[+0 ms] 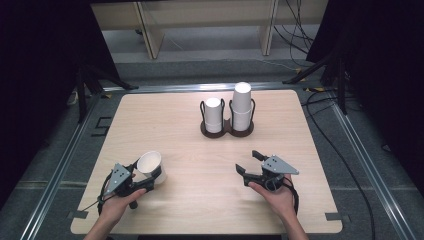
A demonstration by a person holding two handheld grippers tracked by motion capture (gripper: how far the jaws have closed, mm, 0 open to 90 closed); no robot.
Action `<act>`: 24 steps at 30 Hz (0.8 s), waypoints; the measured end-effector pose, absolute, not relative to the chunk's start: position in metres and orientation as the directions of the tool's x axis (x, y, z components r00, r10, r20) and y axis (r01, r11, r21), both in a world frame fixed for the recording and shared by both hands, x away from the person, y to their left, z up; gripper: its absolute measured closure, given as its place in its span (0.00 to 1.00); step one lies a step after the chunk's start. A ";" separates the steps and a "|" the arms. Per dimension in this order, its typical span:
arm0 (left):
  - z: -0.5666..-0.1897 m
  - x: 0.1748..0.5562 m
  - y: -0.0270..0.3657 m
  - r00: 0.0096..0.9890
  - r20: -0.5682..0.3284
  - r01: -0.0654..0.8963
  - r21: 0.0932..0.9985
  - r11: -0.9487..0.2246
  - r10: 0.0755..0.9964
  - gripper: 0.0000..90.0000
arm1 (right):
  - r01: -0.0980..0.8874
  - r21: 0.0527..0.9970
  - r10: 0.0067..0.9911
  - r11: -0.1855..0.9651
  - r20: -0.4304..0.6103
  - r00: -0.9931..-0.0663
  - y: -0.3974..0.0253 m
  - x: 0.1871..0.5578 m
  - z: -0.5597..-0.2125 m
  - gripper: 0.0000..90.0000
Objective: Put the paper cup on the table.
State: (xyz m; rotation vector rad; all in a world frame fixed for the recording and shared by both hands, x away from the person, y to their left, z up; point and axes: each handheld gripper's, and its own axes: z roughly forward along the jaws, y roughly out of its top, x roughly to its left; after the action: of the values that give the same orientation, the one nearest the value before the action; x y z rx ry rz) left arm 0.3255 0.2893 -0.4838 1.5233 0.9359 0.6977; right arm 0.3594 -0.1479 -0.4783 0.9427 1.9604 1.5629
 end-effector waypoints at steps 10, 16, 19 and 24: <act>-0.488 0.329 0.286 0.507 -0.047 0.178 0.983 -0.052 0.861 0.27 | 0.218 0.969 0.750 0.112 0.061 -0.659 -0.149 0.359 -0.477 0.23; -0.489 0.327 0.285 0.494 -0.024 0.196 0.977 -0.085 0.869 0.27 | 0.214 0.970 0.744 0.115 0.059 -0.666 -0.148 0.359 -0.477 0.23; -0.492 0.329 0.283 0.492 -0.014 0.181 0.980 -0.086 0.870 0.27 | 0.227 0.968 0.741 0.109 0.073 -0.667 -0.147 0.358 -0.478 0.23; -0.492 0.328 0.284 0.489 -0.014 0.201 0.975 -0.098 0.872 0.27 | 0.220 0.971 0.737 0.095 0.080 -0.671 -0.148 0.358 -0.480 0.23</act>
State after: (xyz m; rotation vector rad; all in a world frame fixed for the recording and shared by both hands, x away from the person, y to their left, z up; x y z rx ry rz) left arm 0.3281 0.2836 -0.4925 1.5989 0.9479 0.7374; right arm 0.3583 -0.1475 -0.4802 0.9368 1.9493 1.6053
